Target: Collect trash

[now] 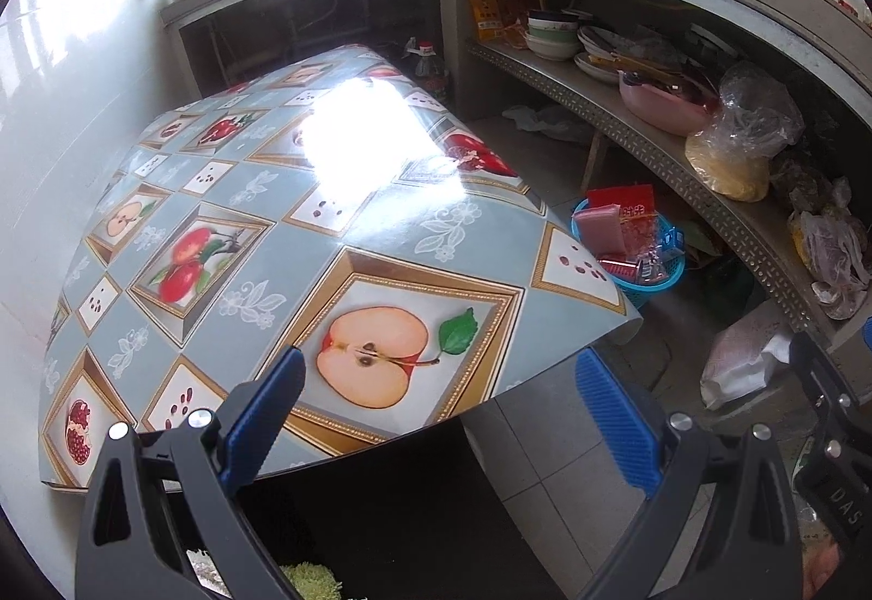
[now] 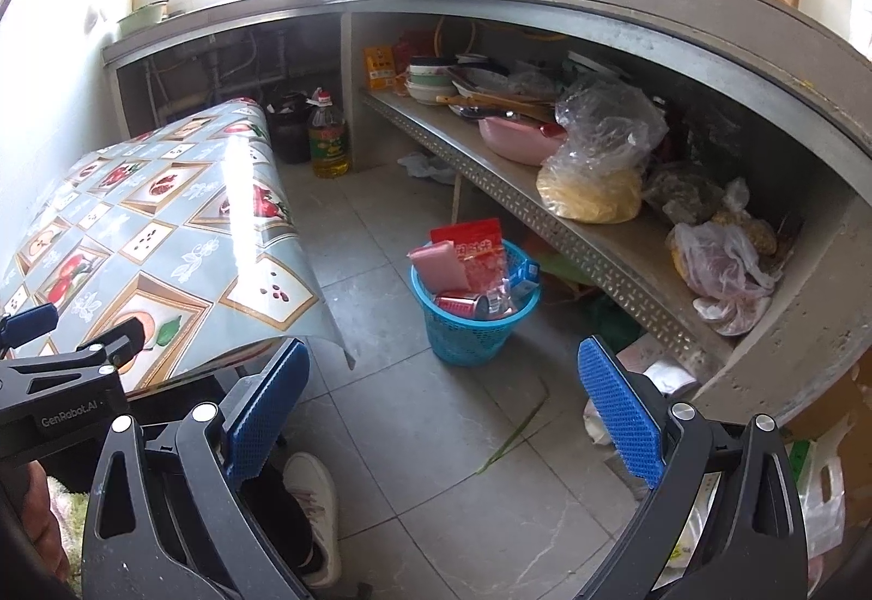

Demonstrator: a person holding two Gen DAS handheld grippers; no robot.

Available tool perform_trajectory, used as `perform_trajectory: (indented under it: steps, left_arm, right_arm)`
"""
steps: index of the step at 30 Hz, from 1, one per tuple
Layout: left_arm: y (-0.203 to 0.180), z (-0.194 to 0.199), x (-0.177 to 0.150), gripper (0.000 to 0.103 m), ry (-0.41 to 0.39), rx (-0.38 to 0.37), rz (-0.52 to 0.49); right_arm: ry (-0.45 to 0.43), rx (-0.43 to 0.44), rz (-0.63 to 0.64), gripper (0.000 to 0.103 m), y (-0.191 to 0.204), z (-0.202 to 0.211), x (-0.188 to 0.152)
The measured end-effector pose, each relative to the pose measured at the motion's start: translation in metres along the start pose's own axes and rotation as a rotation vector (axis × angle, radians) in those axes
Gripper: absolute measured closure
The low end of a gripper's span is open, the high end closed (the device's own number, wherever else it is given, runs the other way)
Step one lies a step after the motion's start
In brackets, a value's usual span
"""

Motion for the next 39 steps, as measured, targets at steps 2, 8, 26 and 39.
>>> perform_trajectory:
  steps: [2,8,26,39]
  left_arm:
    - [0.002,-0.002,0.0,0.006,0.005,0.006,0.004]
    - [0.005,-0.001,0.002,0.006,-0.003,0.015,0.001]
    - [0.024,0.001,0.002,0.006,-0.024,0.082,-0.027]
    - [0.021,-0.001,-0.001,0.006,-0.003,0.073,-0.04]
  right_arm:
    - [0.0,0.0,-0.001,0.008,-0.002,-0.001,0.001]
    - [0.0,-0.001,-0.001,0.008,-0.003,-0.001,0.002]
    - [-0.01,0.0,-0.003,0.008,-0.007,-0.002,0.007]
    - [-0.011,-0.002,-0.003,0.008,-0.007,-0.002,0.006]
Point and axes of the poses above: each gripper's, at about its wrist camera, not at the fingertips, and z roughly against the way its jaws point, y to its left, x to its top, the point moved 1 cm from there along -z, roughly the way its jaws point, and after that the axes turned 13 degrees about z, right-handed, at the moved point
